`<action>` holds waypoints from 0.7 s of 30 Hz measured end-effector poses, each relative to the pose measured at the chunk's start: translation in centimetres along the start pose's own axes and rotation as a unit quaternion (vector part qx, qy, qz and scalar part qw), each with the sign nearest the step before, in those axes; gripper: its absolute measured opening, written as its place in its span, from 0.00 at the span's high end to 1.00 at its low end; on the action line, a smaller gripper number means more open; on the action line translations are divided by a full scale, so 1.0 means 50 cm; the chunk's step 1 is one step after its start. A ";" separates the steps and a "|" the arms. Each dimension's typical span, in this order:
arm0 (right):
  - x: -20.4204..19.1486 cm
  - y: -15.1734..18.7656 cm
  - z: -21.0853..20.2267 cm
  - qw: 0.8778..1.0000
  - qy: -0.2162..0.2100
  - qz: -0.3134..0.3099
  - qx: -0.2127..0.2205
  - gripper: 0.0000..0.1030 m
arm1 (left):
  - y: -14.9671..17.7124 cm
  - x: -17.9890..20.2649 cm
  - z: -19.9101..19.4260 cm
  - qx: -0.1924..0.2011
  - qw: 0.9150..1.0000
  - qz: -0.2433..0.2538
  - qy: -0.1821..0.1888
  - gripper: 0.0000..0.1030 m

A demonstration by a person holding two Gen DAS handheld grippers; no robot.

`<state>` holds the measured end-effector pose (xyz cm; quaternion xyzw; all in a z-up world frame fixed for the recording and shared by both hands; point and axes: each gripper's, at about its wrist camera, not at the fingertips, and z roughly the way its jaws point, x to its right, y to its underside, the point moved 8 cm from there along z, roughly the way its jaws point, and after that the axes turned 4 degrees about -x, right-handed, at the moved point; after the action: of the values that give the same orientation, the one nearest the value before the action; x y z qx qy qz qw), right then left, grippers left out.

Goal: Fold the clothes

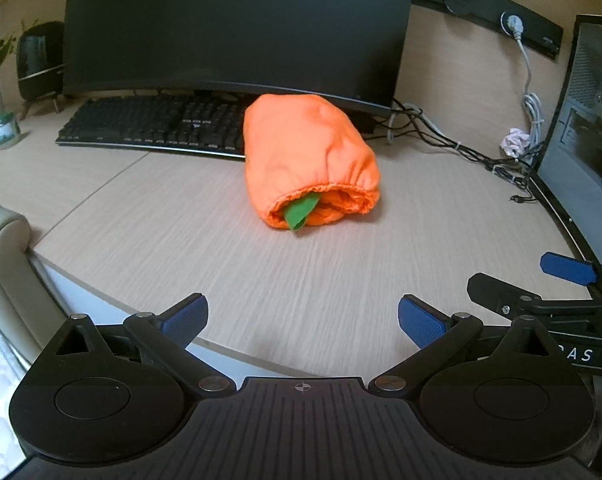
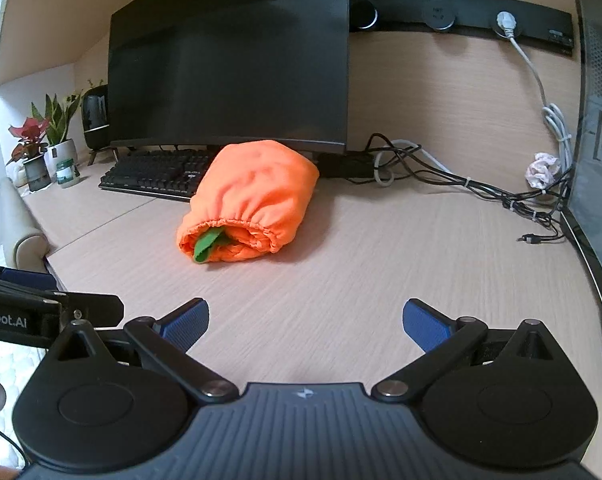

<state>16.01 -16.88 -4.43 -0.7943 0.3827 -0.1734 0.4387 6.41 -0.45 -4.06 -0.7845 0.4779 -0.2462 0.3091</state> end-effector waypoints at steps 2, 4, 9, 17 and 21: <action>0.000 0.001 -0.001 1.000 0.003 0.003 -0.001 0.00 | -0.002 -0.001 0.002 0.000 1.000 0.000 0.001 0.00; 0.003 0.001 -0.001 1.000 0.005 0.004 0.000 0.00 | -0.002 -0.003 0.002 0.001 1.000 -0.002 0.002 0.00; 0.001 -0.002 -0.002 1.000 0.011 0.000 0.001 0.00 | -0.004 -0.002 0.004 0.002 1.000 -0.002 0.006 0.00; 0.012 -0.005 -0.002 1.000 0.011 -0.004 0.003 0.00 | -0.002 0.008 0.011 -0.002 1.000 -0.001 0.009 0.00; 0.012 -0.005 0.001 1.000 0.006 -0.005 0.001 0.00 | -0.001 0.012 0.013 -0.004 1.000 0.002 0.009 0.00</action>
<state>16.52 -17.22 -4.29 -0.7950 0.3812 -0.1807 0.4360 7.13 -0.81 -4.42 -0.7826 0.4828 -0.2510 0.3023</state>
